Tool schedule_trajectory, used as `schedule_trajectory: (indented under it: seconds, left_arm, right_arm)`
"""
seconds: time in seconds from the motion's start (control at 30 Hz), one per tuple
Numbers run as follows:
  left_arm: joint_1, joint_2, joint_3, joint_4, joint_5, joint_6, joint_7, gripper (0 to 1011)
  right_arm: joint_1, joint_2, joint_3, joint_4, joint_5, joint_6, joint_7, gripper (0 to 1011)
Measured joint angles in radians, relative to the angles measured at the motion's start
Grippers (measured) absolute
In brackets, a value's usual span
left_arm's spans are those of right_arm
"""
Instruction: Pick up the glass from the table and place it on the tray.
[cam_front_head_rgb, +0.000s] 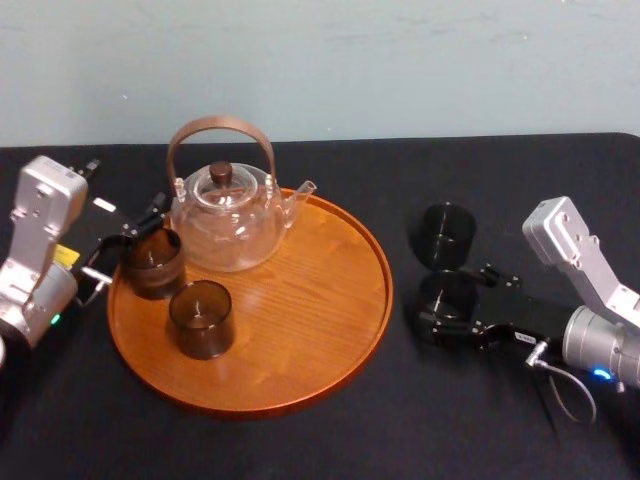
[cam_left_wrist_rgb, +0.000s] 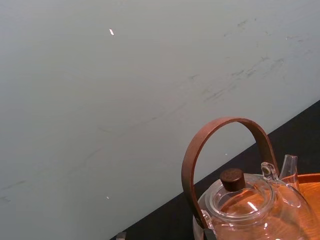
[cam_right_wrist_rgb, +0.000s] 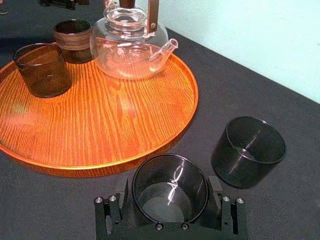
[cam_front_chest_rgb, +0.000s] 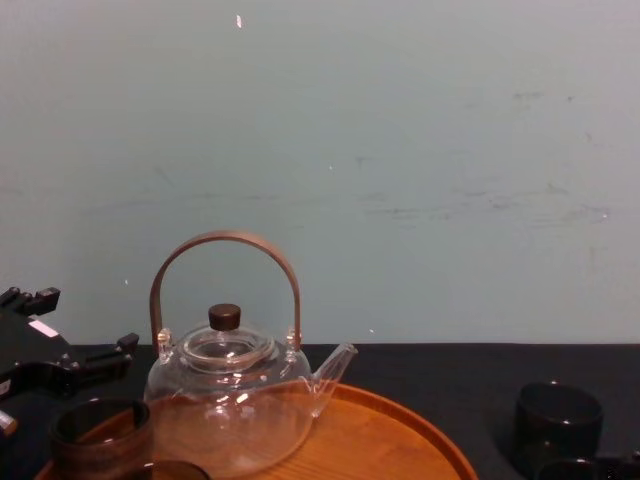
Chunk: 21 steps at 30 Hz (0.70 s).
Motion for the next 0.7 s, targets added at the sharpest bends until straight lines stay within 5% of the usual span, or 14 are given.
schedule_trajectory:
  seconds: [0.7]
  left_arm:
    - [0.000,0.000,0.000,0.000,0.000,0.000,0.000,1001]
  right_arm:
    - [-0.003,0.002,0.003,-0.002,0.005,-0.001,0.000,904]
